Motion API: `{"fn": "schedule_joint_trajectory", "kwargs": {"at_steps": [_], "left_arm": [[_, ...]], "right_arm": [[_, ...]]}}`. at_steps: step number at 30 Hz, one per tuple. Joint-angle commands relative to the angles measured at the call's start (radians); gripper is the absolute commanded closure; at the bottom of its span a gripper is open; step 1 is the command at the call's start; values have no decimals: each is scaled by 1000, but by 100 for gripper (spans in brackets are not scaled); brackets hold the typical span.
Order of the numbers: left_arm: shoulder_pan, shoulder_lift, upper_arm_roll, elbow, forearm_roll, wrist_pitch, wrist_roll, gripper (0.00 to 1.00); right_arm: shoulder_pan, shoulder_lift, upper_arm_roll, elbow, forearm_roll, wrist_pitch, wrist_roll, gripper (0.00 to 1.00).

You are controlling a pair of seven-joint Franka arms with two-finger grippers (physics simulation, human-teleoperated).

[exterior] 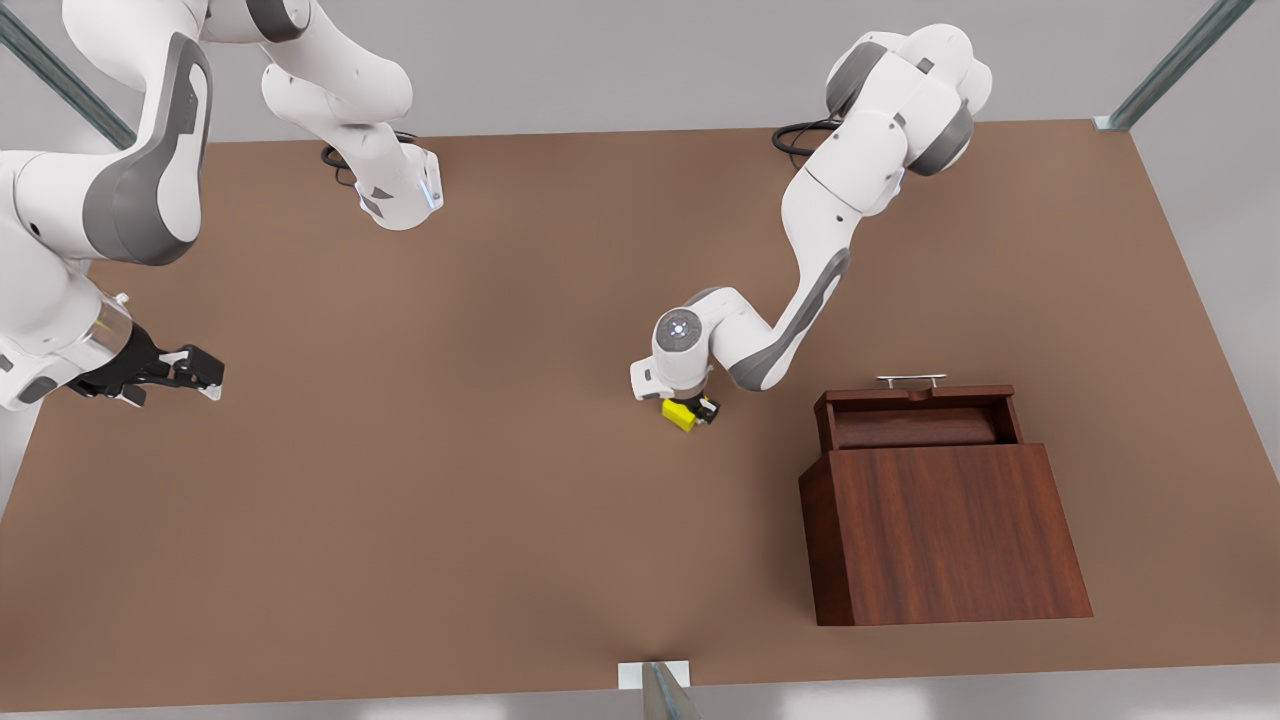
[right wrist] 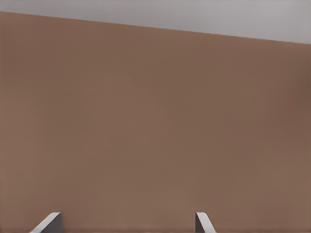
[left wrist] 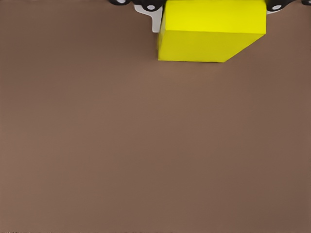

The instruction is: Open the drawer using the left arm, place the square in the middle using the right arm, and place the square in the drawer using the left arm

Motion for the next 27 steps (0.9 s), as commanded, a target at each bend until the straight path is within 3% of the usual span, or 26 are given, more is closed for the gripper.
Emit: {"fn": "schedule_joint_trajectory", "kwargs": {"at_steps": [1, 12, 18, 22, 27], "left_arm": [[0, 0, 0, 0, 14, 0, 1, 28], [6, -134, 0, 11, -3, -134, 13, 27], [15, -258, 5, 11, -135, -250, 63, 27], [18, -381, 149, 9, -330, -373, 326, 27], [17, -447, 262, -3, -366, -470, 534, 27]], "right_arm": [[0, 0, -1, 0, 0, 0, 0, 0], [0, -2, -1, 0, -2, 0, -1, 0], [0, -2, -1, 0, -2, 0, -2, 0], [0, -2, 1, 0, -2, 0, -2, 0], [0, -2, 1, 0, -2, 0, -2, 0]]}}
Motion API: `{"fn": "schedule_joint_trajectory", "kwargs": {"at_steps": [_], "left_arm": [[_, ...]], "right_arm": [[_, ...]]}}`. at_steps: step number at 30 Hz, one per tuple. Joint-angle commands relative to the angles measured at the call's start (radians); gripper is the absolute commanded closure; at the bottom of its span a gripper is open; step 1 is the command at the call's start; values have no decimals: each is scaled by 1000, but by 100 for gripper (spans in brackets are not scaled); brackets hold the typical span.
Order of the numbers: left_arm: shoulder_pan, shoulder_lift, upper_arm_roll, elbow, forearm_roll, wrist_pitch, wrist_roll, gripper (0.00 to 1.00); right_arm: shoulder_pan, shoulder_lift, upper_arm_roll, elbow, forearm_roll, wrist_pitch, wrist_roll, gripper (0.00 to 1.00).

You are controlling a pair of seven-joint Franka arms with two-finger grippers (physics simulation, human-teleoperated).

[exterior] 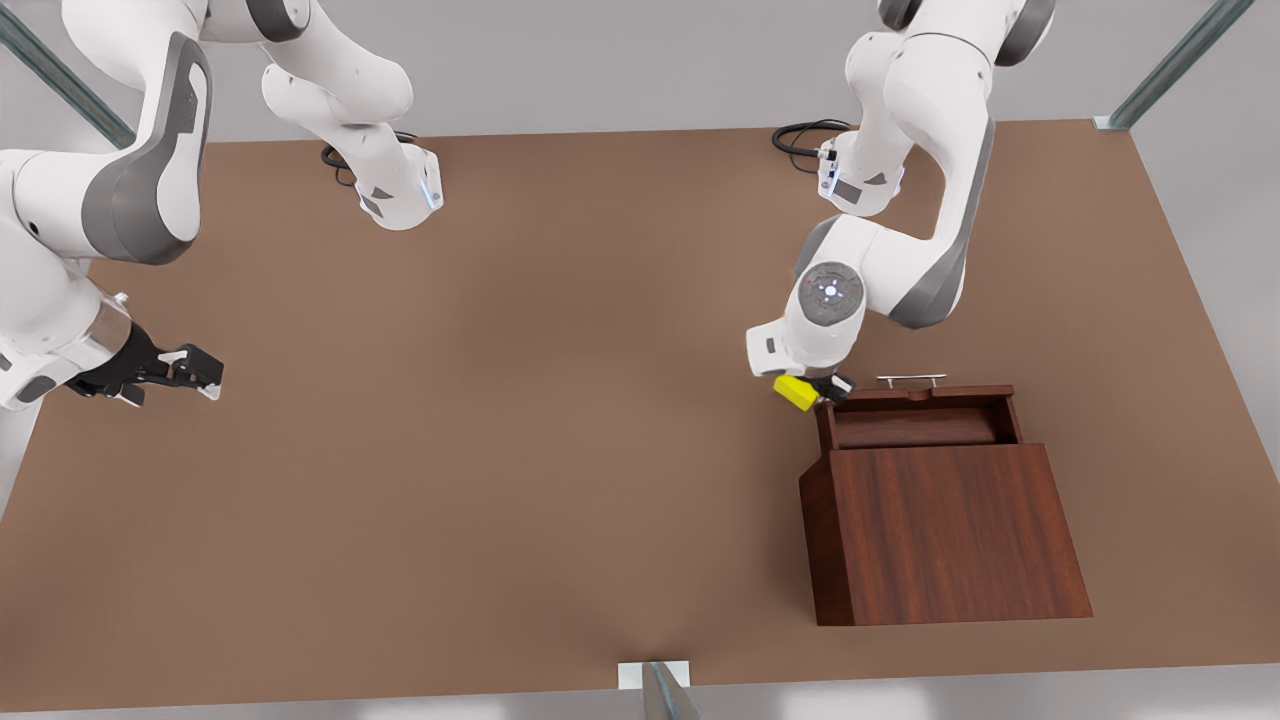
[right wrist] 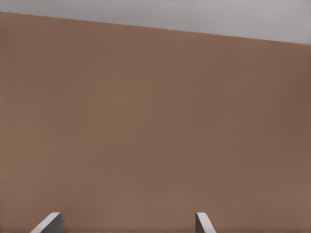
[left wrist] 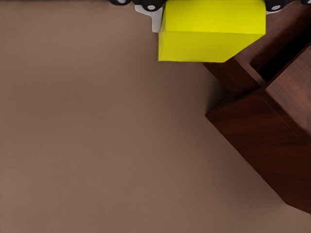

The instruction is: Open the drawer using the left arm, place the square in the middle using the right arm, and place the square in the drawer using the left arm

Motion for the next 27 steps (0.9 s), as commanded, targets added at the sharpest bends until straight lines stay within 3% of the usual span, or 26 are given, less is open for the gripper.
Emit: {"fn": "schedule_joint_trajectory", "kwargs": {"at_steps": [1, 12, 27], "left_arm": [[0, 0, 14, 0, -61, -1, 19, 27], [0, 0, 219, -1, -108, -25, 378, 26], [10, 29, 327, -1, -131, 54, 819, 26]], "right_arm": [[0, 0, 0, 0, 0, 0, -1, 0], [0, 0, 0, 0, -2, 0, 1, 0], [0, 0, 0, 0, -3, 0, -1, 0]]}}
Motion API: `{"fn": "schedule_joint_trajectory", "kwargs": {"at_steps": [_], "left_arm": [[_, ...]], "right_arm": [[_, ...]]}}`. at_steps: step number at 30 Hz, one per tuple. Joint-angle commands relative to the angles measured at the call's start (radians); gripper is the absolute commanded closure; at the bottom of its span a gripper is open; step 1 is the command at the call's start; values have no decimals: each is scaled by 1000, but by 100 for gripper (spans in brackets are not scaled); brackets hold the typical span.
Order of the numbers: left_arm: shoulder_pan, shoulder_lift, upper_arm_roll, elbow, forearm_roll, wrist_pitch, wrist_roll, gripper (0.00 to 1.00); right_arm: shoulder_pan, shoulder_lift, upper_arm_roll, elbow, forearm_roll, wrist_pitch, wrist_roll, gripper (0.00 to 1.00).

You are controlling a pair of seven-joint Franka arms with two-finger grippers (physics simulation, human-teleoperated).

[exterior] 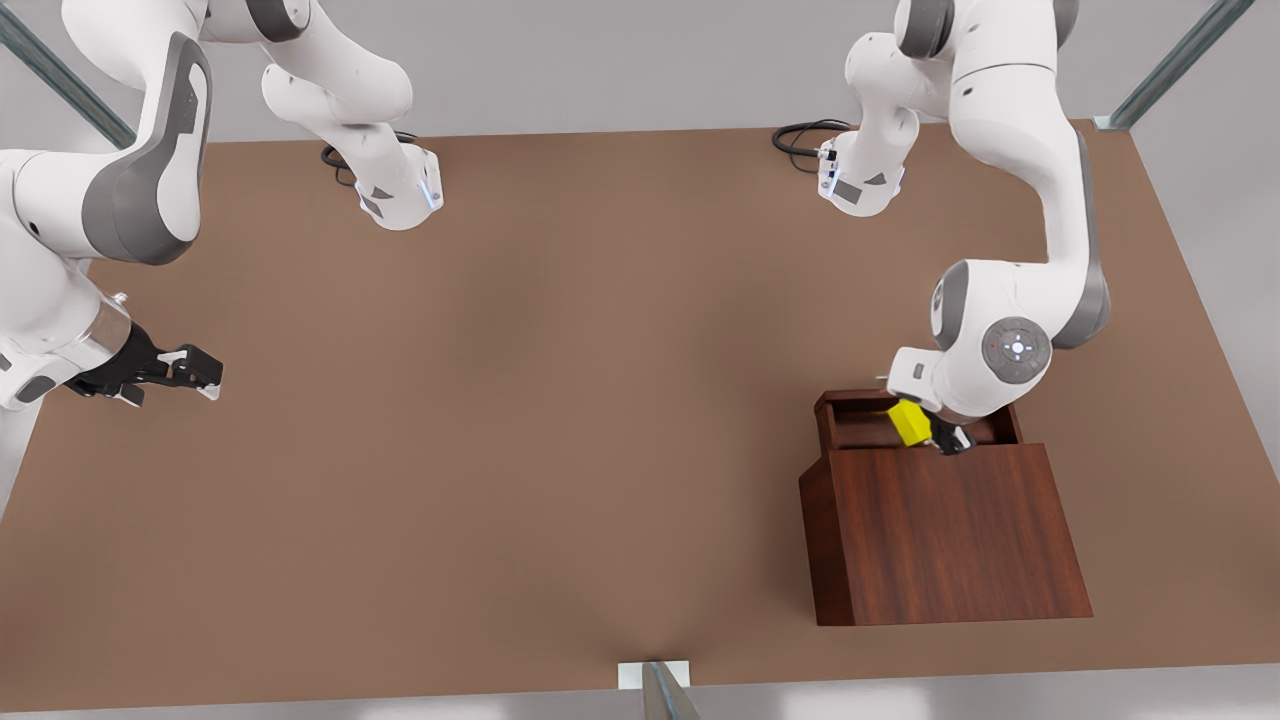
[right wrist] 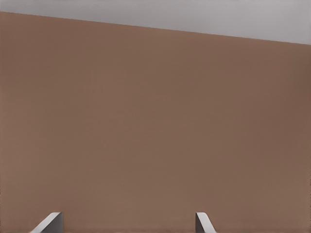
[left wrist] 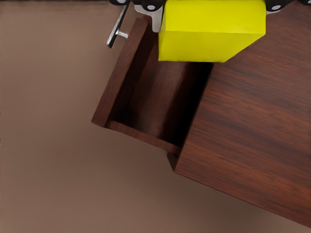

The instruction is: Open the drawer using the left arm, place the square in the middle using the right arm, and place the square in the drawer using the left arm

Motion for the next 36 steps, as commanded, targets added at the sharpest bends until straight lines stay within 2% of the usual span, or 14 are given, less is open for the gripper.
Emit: {"fn": "schedule_joint_trajectory", "kwargs": {"at_steps": [1, 9, 18, 19, 20, 27, 30, 31, 33, 36], "left_arm": [[-1, -1, 1, 0, -6, -2, 5, 26], [1, 4, 44, -20, -6, -14, 99, 26], [2, 15, 46, -34, -6, -5, 191, 24], [2, 18, 46, -34, -6, -5, 192, 19], [4, 19, 46, -34, -6, -2, 211, 0], [5, 18, 46, -32, -6, -13, 203, 0], [4, -10, 38, 63, -41, -209, -462, 0], [4, -1, 44, 170, -40, -316, -637, 0], [8, -50, 44, 235, -44, -321, -1072, 0], [8, -54, 11, 299, -32, -314, -1190, 0]], "right_arm": [[0, 0, 0, 0, -1, 0, 0, 0], [0, 0, 0, 0, -1, 0, 0, 0], [0, 0, 0, 0, -1, 0, 0, 0], [2, 0, 0, 0, -1, 0, 2, 0], [3, 0, 0, 0, -1, 0, 0, 0], [2, 0, 0, 0, -1, 0, 0, 0], [3, 0, 0, 0, -1, 0, 2, 0], [3, 0, 0, 0, -1, 0, 2, 0], [3, 0, 0, 0, -1, 0, 0, 0], [2, 0, 0, 0, -1, 0, 0, 0]]}}
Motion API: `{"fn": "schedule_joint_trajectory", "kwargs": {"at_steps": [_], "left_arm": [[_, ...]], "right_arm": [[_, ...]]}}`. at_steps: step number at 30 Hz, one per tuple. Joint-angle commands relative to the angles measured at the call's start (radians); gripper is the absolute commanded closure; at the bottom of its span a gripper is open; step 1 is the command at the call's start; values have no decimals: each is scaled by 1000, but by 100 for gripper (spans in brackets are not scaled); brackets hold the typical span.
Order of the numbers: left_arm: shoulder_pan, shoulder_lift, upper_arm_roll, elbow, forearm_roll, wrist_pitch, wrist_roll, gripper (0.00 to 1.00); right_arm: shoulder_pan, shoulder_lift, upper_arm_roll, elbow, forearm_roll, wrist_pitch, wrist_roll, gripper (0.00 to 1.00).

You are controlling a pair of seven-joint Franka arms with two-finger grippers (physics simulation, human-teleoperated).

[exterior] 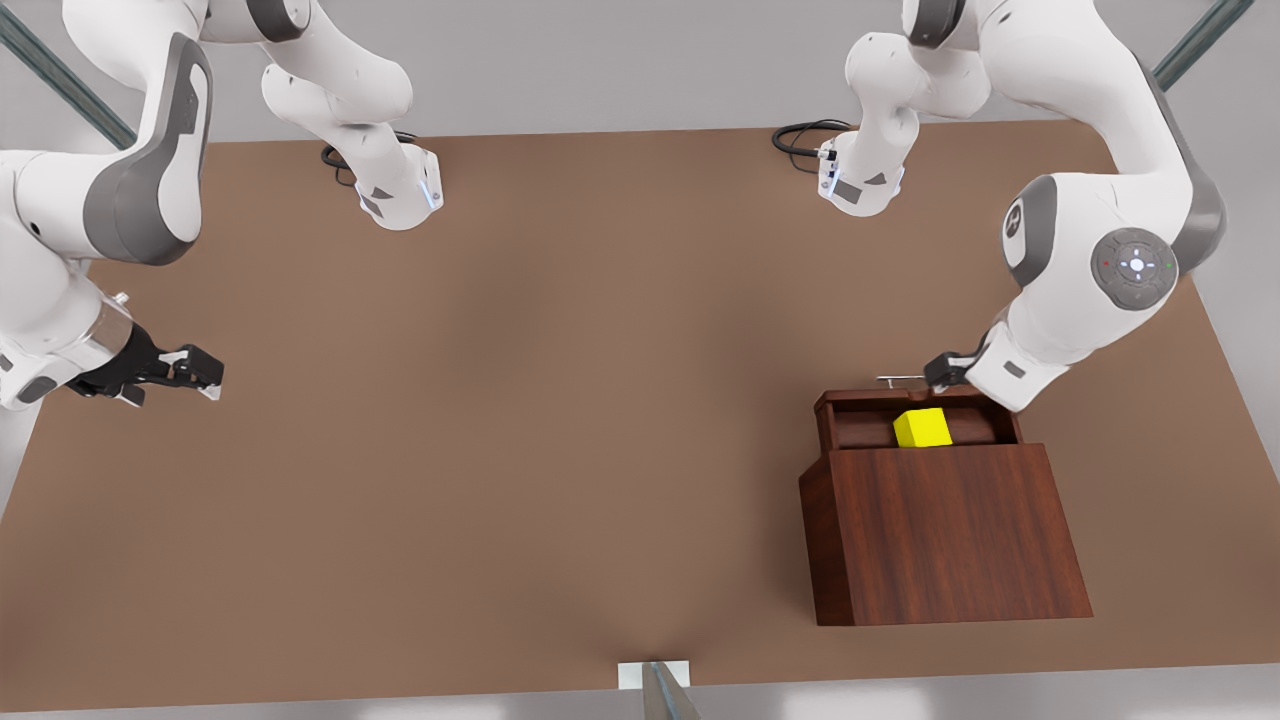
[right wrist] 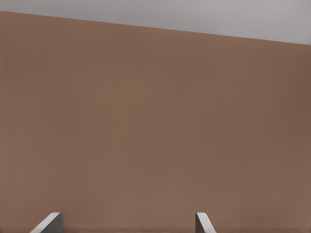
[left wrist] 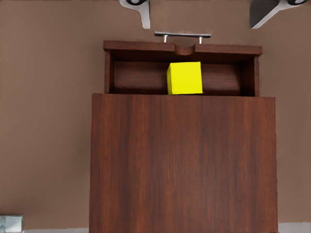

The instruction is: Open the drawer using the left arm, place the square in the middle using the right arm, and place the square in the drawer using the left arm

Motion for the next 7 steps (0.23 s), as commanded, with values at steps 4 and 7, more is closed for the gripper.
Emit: {"fn": "schedule_joint_trajectory", "kwargs": {"at_steps": [4, 7], "left_arm": [[213, -51, -298, -9, 185, 5, -26, 0], [236, -86, -322, -60, 194, 43, -25, 0]], "right_arm": [[1, -1, -1, 0, 0, 0, 0, 0], [1, -1, 1, 0, -2, 0, 0, 0]]}}
